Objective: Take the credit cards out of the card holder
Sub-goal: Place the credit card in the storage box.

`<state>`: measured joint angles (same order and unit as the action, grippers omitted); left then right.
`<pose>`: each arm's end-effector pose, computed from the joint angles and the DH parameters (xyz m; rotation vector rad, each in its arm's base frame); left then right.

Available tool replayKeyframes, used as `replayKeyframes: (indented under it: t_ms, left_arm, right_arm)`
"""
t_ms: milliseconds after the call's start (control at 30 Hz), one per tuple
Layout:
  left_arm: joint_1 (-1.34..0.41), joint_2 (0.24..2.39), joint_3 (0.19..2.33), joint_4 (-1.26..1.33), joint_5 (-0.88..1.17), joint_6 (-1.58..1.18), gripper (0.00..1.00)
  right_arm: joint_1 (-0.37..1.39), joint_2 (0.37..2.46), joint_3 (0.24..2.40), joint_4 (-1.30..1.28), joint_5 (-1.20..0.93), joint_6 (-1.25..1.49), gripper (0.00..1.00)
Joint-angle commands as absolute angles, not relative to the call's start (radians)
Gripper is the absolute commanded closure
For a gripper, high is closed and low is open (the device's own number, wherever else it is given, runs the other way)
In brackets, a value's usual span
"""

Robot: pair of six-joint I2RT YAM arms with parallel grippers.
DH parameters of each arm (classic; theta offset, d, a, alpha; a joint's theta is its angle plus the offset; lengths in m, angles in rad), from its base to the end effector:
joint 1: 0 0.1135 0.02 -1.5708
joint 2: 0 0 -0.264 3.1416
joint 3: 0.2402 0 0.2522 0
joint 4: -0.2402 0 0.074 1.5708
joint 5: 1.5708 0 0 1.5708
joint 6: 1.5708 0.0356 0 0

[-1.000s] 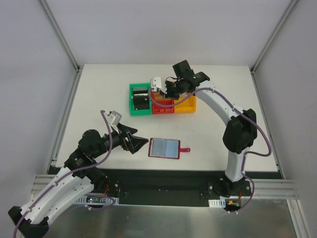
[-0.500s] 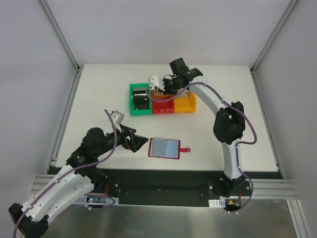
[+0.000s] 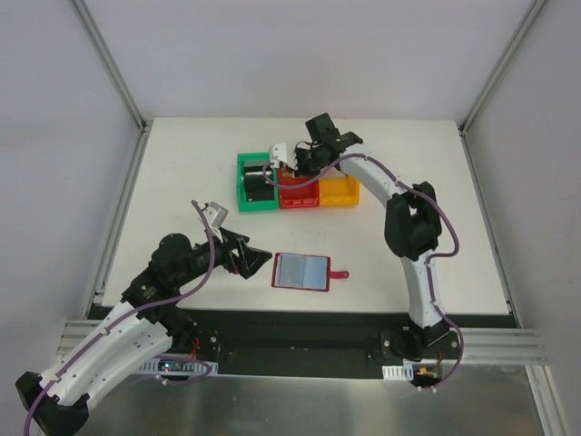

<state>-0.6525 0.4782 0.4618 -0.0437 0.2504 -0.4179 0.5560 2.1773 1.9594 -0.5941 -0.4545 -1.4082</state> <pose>0.1057 -0.0919 0.2844 0.4033 1.6824 -1.0111 0.4127 0.2748 0.2591 -2.0072 1.0881 0.1040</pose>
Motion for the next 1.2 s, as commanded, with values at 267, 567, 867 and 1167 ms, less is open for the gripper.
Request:
replayKeyframes:
  t_ms: [267,567,867,1167]
  left_arm:
    - [-0.643,0.495,0.465,-0.028,0.232,-0.405,0.01]
    - [-0.643,0.506,0.468,-0.026,0.232,-0.403,0.01]
    - [-0.643,0.509,0.465,-0.028,0.236,-0.403,0.01]
    - [-0.641,0.522,0.468,-0.026,0.238,-0.400,0.01]
  right_arm:
    - [0.563,2.247,1.988,-0.575,-0.439,-1.397,1.00]
    - [0.566,2.281,1.996,-0.563,-0.433,-1.390,0.99]
    - [0.569,2.309,2.002,-0.549,-0.423,-1.388,1.00]
    - [0.569,2.339,2.017,-0.534,-0.396,-1.381,1.00]
